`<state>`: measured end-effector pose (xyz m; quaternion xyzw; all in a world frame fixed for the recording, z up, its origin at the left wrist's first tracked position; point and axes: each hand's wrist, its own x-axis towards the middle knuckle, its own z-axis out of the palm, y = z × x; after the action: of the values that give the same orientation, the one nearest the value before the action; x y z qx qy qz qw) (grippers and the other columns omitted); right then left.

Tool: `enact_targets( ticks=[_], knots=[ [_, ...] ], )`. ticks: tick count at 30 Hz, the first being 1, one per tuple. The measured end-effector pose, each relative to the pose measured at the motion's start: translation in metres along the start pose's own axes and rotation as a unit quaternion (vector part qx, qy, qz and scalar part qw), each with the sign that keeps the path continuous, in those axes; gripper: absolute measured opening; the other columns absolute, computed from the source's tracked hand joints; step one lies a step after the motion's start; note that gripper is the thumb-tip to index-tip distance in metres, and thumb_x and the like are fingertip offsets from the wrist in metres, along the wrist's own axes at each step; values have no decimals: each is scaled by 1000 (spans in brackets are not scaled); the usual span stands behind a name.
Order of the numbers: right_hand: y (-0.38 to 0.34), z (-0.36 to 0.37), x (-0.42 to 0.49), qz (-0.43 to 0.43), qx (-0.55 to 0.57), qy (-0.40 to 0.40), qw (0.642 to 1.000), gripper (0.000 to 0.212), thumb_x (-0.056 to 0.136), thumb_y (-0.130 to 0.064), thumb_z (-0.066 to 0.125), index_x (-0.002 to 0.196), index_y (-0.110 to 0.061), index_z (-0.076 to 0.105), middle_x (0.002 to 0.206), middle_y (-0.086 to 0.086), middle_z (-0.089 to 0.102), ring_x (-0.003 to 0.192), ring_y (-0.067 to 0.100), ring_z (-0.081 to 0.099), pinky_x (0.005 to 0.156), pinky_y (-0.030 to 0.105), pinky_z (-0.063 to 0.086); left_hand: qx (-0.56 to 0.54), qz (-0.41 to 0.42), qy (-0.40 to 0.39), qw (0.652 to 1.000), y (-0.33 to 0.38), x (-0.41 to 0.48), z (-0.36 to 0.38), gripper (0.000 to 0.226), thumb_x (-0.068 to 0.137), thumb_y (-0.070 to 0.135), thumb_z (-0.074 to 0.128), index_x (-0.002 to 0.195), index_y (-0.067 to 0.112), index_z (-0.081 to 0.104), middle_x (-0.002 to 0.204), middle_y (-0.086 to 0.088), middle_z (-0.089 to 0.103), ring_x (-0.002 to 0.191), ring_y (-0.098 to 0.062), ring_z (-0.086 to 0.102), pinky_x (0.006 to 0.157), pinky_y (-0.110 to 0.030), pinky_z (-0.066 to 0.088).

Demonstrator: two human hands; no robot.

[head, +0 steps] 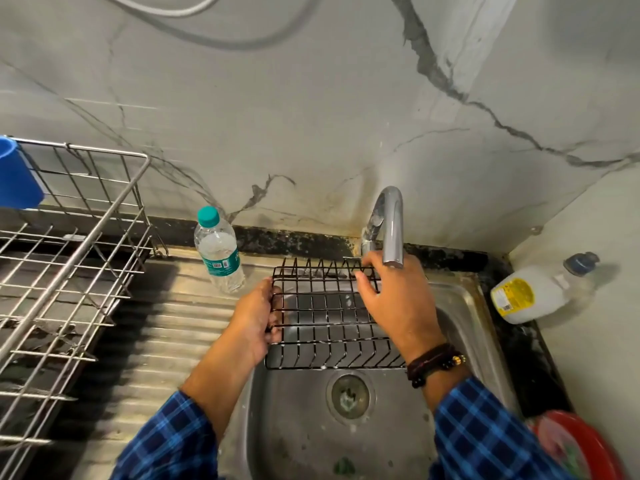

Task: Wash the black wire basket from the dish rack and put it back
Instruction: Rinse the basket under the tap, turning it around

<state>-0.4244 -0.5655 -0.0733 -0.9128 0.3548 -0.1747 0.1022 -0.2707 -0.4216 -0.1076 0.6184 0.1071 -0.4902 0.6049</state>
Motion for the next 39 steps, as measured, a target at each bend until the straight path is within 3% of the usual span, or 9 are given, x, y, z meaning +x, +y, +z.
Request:
enact_targets(
  ticks=[8,16,21,24,27,30,33,36,39],
  knots=[
    [17,-4,-3,-110,-14,-107,988,16,92,-36,64,108,-36,68,109,-14,65,103,10,58,87,35,53,24,-6,11,1000,-15,4,13,40,104,48,40,73,24,47,48,8,32,39,-9,23,38,-16,13],
    [8,-11,-5,-50,-109,-255,960,26,99,-40,53,118,-29,68,114,-2,63,104,18,62,90,39,55,71,8,17,997,-27,5,20,37,103,48,39,82,22,53,51,6,38,38,-8,26,38,-16,17],
    [22,-15,-15,44,19,-101,994,36,101,-39,48,133,-29,59,141,-2,55,119,15,58,99,36,51,19,12,53,998,-14,1,20,36,103,47,41,82,20,53,57,5,40,46,-9,29,39,-19,17],
    [23,-5,-23,129,-75,-122,981,58,101,-55,24,152,-29,33,164,5,21,149,34,24,117,64,20,-19,-9,45,999,-6,-1,23,34,104,42,42,80,21,52,58,5,39,46,-9,27,37,-20,18],
    [-1,2,-33,131,-93,-174,972,72,96,-67,6,157,-30,9,166,9,2,152,36,-2,115,71,-2,-20,-36,33,999,-14,3,34,36,104,42,42,77,22,52,55,5,39,44,-11,29,37,-21,21],
    [-37,8,-51,-28,-50,-199,978,69,97,-67,7,156,-34,15,166,0,7,154,23,3,115,70,-6,-50,-59,16,997,-24,4,47,37,104,41,39,86,18,62,60,-2,57,50,-18,50,49,-26,41],
    [-19,4,-69,-8,-63,-149,987,65,98,-66,6,154,-39,26,163,-10,18,153,16,11,115,68,-11,-65,-84,28,994,-29,1,40,41,104,42,39,75,22,58,55,2,54,41,-14,45,41,-21,35],
    [38,2,-84,144,-45,-126,980,67,96,-71,11,154,-40,21,165,-8,14,152,19,13,119,63,10,-65,-94,40,993,-34,3,19,44,103,48,43,68,22,49,53,6,39,41,-11,29,32,-16,21],
    [63,-6,-79,272,133,-122,945,77,89,-78,28,151,-33,32,153,2,43,140,23,42,112,49,39,-27,-77,29,996,-38,8,8,42,101,51,46,75,20,56,54,5,39,43,-11,28,31,-20,22]
  ],
)
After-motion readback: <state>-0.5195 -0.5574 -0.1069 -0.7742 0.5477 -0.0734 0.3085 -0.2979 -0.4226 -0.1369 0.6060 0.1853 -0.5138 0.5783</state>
